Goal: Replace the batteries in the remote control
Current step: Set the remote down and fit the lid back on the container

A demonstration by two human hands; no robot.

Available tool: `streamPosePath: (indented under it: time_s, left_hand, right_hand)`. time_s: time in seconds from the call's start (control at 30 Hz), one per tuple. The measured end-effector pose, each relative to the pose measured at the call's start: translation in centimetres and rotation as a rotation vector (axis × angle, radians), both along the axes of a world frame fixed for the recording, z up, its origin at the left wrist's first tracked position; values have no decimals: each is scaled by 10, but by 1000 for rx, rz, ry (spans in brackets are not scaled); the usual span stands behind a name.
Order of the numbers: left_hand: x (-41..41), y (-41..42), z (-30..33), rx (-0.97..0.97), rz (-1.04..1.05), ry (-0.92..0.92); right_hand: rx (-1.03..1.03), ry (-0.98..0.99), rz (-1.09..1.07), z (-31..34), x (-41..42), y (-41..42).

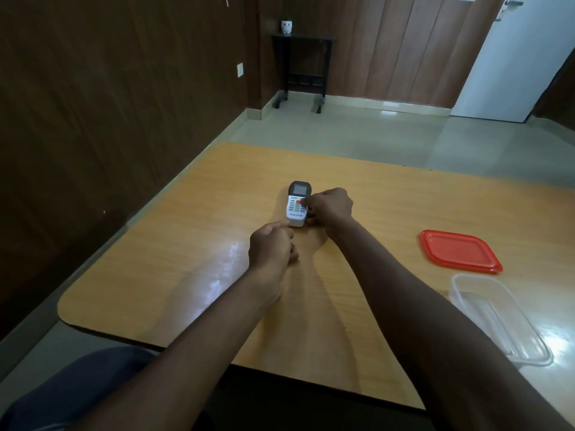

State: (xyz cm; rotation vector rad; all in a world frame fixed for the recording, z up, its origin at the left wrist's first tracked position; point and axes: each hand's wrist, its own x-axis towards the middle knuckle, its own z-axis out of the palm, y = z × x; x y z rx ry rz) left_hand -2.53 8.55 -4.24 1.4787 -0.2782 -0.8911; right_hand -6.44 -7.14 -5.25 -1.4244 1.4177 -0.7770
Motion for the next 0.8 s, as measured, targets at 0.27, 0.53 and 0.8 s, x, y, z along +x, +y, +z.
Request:
streamPosePath:
  time_s: [0.27, 0.53, 0.8]
  left_hand:
    - [-7, 0, 0, 25, -75, -33]
    - [-36, 12, 5, 2, -193, -29]
    - [-67, 15, 3, 22, -351, -123]
  right_hand:
    - [0, -31, 13, 16, -15, 13]
    - [-528, 702, 55, 26, -133, 33]
    - [-490, 1091, 265, 24, -196, 44]
